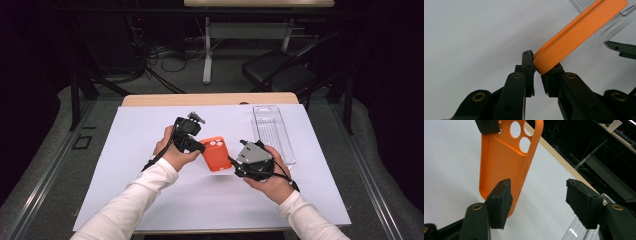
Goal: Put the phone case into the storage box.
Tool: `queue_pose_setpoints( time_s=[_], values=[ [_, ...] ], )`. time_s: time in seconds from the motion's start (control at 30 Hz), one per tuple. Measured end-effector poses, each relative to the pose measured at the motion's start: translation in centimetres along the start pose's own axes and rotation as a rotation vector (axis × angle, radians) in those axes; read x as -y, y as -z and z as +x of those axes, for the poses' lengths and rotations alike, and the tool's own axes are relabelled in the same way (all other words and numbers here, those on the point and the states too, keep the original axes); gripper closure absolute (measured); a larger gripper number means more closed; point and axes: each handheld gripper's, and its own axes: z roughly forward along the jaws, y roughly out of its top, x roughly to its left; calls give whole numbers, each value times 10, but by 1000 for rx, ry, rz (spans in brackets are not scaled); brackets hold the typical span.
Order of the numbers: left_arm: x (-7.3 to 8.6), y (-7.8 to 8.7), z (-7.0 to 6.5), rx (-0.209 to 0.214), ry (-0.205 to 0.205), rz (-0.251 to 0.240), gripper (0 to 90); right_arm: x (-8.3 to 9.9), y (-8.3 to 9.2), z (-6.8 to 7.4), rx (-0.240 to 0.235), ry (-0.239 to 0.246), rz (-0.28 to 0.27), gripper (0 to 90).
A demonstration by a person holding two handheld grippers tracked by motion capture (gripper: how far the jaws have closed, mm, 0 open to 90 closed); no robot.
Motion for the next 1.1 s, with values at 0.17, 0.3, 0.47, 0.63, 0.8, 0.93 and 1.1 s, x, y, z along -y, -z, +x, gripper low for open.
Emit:
queue_pose_setpoints(
  time_s=[0.17,0.3,0.47,0.63,0.8,0.93,1.1],
  values=[
    [-4,-1,-5,-19,-13,16,809,-4,1,0,18,22,-17,425],
    [-6,-2,-8,-27,-14,20,809,-7,2,1,18,39,-32,456],
    [-8,-4,-9,-37,-29,38,809,-7,1,1,15,38,-35,488],
    [-10,-5,-13,-35,-32,43,809,-8,0,2,-7,54,-63,529],
    [-11,-7,-16,-42,-44,48,809,-12,1,0,8,64,-65,586],
    [-12,-9,-19,-47,-55,53,809,-15,1,0,18,81,-57,623],
    [-13,-9,-23,-47,-60,53,809,-17,-1,1,25,85,-53,641]
  ],
)
